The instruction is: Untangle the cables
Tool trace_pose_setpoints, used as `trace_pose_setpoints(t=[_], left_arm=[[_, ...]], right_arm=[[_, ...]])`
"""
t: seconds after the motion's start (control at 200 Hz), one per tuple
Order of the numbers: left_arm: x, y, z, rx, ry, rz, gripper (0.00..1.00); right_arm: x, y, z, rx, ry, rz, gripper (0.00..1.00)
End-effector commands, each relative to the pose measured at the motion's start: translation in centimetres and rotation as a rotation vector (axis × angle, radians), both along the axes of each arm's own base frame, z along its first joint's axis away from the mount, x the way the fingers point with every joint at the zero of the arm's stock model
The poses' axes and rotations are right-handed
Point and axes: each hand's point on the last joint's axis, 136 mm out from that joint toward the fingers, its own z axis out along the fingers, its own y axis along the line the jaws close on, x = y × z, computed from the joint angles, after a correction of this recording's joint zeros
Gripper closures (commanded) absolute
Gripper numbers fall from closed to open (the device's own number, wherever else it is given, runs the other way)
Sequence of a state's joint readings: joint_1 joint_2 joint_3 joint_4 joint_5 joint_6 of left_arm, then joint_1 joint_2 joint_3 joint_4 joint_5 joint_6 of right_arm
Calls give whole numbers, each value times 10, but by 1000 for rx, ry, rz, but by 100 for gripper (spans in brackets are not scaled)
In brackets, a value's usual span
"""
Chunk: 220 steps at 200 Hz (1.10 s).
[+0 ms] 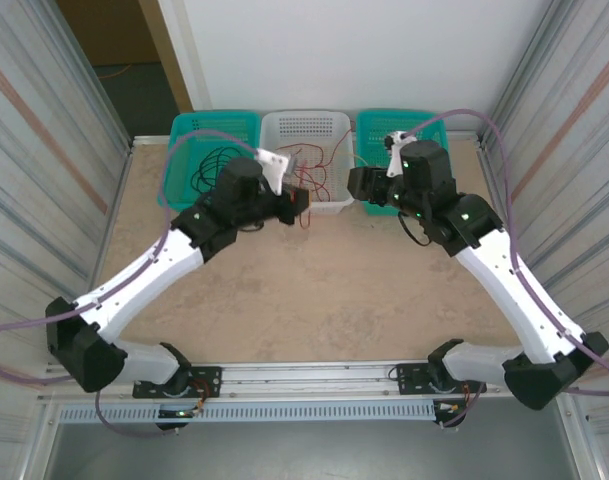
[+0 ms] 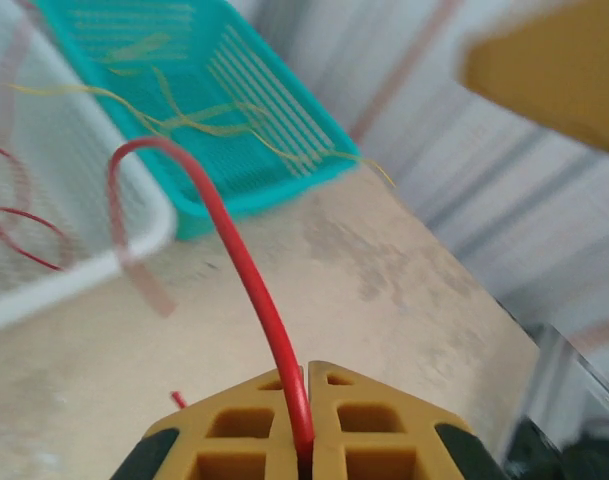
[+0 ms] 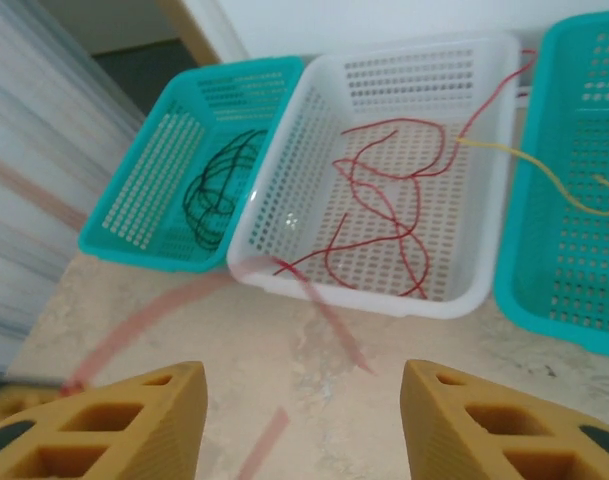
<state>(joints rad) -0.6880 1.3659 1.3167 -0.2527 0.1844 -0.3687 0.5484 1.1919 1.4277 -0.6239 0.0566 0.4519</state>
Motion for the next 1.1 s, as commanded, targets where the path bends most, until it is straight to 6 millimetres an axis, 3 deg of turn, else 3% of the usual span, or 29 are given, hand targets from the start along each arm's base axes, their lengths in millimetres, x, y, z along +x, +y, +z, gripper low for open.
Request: trace_pose_setpoints(t=[0.0,0.18,0.386,0.496,0.641,0.731,0.771,0.792,0.852,0.947,0.972,1.097], left_arm=[[38,18,12,67,-10,110,100],[108,43,25,36,14,252,100],[178,56,32,-12,-5,345,100],[208,58,34,-14,-35,362,98],[236,56,20,-4,-42,372,95],[245,53,0,25,-10,369,91],[244,51,-3,23,1,360,83],[248,48,-22,36,34,353,78],[246,43,-39,32,80,336,65],[234,35,-64,38,135,308,55],[225,34,-53,34,111,301,52],[196,30,-61,99,76,283,40]], right_arm=[[-7,-24,-1,-11,-7,-55,29],[-12,-47,-14,13,25,-118,26],[-17,-55,-25,15,41,-139,25],[-17,-53,-28,16,52,-130,25],[-18,-55,-32,3,57,-130,25],[-17,-58,-34,-5,58,-130,25],[-16,-60,-34,-4,61,-133,25],[-15,-61,-35,-4,63,-133,25],[-12,-64,-34,2,63,-142,25],[-9,-68,-31,17,55,-155,25],[-9,-68,-31,23,53,-157,24],[-10,-62,-19,68,28,-123,23]])
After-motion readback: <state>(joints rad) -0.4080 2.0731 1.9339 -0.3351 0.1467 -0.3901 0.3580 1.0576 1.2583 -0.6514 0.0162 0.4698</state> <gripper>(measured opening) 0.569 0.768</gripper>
